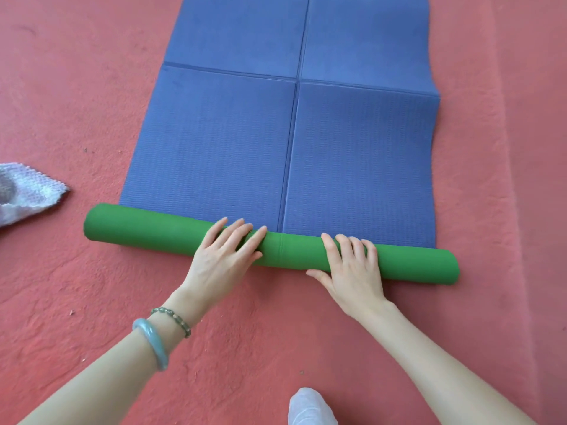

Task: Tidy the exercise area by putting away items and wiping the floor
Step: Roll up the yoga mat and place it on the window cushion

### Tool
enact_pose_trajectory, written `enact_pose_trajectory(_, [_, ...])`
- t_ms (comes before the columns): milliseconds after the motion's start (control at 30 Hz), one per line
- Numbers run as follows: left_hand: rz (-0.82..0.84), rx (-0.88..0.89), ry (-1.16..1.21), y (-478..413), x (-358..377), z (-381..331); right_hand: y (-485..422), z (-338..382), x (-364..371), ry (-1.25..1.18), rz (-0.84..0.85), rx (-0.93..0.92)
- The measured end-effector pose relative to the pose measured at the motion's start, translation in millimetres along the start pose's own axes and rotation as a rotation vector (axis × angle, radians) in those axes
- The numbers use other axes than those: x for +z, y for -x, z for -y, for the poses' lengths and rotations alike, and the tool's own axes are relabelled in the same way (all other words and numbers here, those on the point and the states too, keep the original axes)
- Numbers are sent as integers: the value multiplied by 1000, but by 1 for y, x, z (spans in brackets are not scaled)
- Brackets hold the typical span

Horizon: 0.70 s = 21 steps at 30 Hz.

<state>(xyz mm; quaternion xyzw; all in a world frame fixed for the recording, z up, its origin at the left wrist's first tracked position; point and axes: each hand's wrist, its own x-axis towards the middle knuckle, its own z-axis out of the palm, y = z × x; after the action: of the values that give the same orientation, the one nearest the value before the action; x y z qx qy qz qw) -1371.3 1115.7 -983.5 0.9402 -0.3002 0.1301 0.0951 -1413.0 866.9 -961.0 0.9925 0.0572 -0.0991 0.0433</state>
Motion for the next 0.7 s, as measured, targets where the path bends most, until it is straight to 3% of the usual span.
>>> enact_pose_trajectory(133, [22, 83, -226, 12, 12, 3, -18, -9, -8, -27, 46, -8])
enact_pose_trajectory(267, [23, 76, -282, 0, 21, 8, -31, -14, -17, -78, 172, -42])
enact_pose_trajectory(433, [100, 85, -275, -21, 17, 15, -18, -6, -16, -86, -52, 8])
enact_pose_trajectory(700, [245, 77, -155, -48, 8, 28, -46, -10, 0, -17, -4, -52])
